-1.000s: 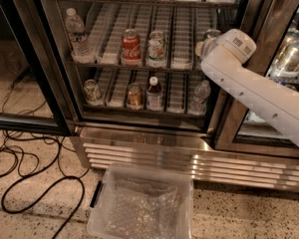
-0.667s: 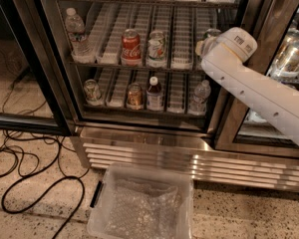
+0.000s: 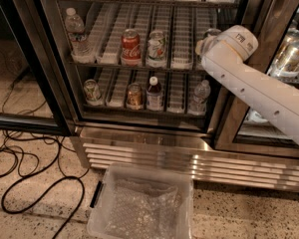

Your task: Pick green can from middle shelf of fridge

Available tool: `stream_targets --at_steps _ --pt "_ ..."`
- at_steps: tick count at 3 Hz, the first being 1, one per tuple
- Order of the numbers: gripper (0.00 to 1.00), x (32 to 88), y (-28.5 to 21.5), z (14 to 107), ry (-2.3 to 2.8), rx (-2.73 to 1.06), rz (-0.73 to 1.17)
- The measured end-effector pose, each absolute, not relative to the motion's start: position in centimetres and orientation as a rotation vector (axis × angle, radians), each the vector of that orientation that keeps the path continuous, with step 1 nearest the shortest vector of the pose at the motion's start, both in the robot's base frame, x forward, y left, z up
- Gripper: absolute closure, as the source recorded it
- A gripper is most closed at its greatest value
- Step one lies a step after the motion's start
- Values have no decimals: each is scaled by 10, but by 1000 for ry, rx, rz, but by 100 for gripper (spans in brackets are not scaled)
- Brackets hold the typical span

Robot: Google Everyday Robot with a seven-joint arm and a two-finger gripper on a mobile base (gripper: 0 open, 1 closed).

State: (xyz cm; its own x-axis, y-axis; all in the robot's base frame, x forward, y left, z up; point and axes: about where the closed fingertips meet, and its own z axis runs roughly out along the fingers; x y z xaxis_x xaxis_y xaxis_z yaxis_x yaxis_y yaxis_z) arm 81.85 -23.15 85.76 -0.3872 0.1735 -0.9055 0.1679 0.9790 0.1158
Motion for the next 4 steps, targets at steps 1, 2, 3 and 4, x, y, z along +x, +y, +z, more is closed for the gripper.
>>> stream_targets --at_steps 1,2,3,4 --pt "100 817 -230 858 1987 249 21" --pt "100 817 -228 858 1991 253 35" --pt "100 817 -226 860 1993 257 52" --pt "100 817 -225 863 1992 263 70"
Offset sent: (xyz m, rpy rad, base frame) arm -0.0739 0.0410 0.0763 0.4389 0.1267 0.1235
